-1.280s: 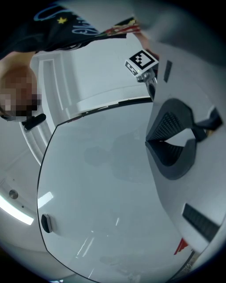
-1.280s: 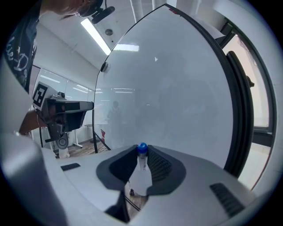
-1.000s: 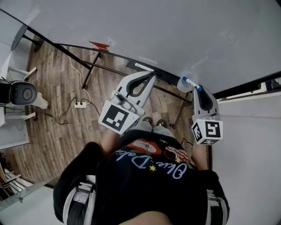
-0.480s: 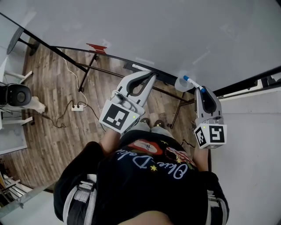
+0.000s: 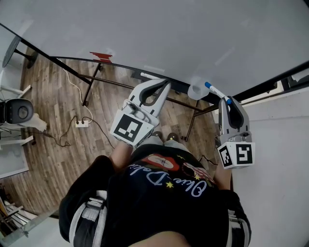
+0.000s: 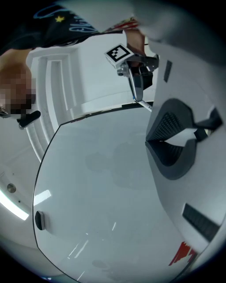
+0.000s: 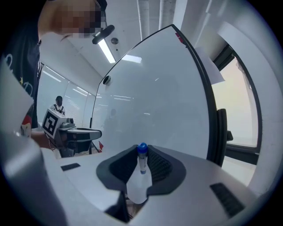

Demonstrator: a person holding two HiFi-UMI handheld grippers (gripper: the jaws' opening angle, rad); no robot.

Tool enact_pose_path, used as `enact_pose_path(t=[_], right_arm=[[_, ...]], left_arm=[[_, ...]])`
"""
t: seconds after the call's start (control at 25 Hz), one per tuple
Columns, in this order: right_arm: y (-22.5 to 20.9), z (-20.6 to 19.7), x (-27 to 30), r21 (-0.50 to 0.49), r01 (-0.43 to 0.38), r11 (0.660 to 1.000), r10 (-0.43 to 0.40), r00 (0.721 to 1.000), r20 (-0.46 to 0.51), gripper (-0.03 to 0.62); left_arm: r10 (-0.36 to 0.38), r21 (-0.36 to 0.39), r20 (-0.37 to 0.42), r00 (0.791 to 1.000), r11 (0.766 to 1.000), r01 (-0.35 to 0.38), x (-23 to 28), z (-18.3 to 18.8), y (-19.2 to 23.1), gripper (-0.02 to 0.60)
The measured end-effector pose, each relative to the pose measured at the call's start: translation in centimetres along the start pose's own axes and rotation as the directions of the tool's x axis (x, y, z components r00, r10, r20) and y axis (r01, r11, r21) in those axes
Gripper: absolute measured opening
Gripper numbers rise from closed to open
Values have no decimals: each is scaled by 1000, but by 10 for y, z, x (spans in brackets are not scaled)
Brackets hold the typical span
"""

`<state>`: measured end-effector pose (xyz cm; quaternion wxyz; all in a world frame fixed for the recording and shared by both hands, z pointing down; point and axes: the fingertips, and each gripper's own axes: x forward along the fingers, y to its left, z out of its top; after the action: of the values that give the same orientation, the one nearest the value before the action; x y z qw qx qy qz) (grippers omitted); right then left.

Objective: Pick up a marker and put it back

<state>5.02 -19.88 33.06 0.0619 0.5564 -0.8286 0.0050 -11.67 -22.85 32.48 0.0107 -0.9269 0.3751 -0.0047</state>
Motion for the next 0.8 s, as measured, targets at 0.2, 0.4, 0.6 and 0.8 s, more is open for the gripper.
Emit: enact_pose_path(t=[0.2,0.4,0.6,0.8], right_arm=[[-8,13,-17,-12,38,999,-38,999,21,67],[-15,20,-30,-18,64,998,-63,998,28,67],[-17,21,-37,-18,69,997,-68,997,34,67],[-17,21,-40,-15,68,998,-67,997,36,67]], left_arm=[[-27,1,1,1000,1000,27,3,0,-6,3],[-45,16,-5,999,999,45,6,-2,-12,3],[-67,9,0,998,998,67,10,4,-20,3],[-64,24,-3,998,998,64,9,0,-22,3]])
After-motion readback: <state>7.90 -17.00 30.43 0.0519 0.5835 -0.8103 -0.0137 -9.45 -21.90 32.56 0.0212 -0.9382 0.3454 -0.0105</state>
